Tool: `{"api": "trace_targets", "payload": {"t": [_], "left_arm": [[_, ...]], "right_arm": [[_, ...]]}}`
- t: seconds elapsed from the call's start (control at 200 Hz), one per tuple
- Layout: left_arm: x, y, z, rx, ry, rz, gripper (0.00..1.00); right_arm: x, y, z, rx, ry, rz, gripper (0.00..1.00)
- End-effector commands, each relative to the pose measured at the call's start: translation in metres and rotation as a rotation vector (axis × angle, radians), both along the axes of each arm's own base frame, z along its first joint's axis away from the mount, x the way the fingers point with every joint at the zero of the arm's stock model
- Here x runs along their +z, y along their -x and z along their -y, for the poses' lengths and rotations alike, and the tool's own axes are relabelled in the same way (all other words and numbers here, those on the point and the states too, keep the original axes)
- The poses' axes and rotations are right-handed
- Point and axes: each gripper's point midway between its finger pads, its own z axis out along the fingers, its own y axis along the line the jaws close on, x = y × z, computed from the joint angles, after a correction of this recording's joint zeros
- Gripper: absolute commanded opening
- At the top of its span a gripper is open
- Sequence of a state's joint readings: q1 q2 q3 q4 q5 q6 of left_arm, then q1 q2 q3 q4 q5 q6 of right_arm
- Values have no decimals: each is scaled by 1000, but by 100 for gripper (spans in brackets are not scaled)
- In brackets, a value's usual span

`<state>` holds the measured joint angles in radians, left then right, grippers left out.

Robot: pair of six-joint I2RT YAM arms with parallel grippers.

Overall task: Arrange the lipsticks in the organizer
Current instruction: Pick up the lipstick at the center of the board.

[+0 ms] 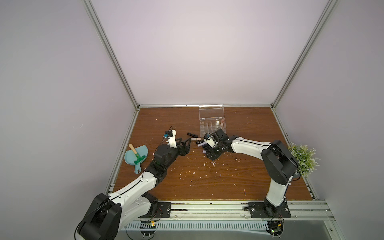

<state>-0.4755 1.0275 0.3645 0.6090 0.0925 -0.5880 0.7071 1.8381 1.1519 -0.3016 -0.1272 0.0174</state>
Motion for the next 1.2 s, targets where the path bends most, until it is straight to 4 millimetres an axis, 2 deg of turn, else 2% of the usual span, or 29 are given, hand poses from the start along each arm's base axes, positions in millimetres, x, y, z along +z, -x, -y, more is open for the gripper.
{"api": "trace_targets", "payload": {"t": [0.0, 0.36, 0.755, 1.041, 1.196], "left_arm": [[7, -2, -1, -2, 10, 12, 72], [3, 1, -1, -13, 0, 0, 72], [10, 4, 1, -44, 37, 2, 69], [21, 11, 6, -91, 68, 12, 67], [32, 19, 15, -168, 101, 20, 65]], "right_arm": [[22, 3, 0, 11, -6, 41, 71], [6, 16, -8, 48, 59, 20, 64], [-8, 30, 0, 65, 129, -6, 52], [0, 37, 2, 81, 127, 14, 28], [13, 41, 3, 86, 99, 33, 22]]}}
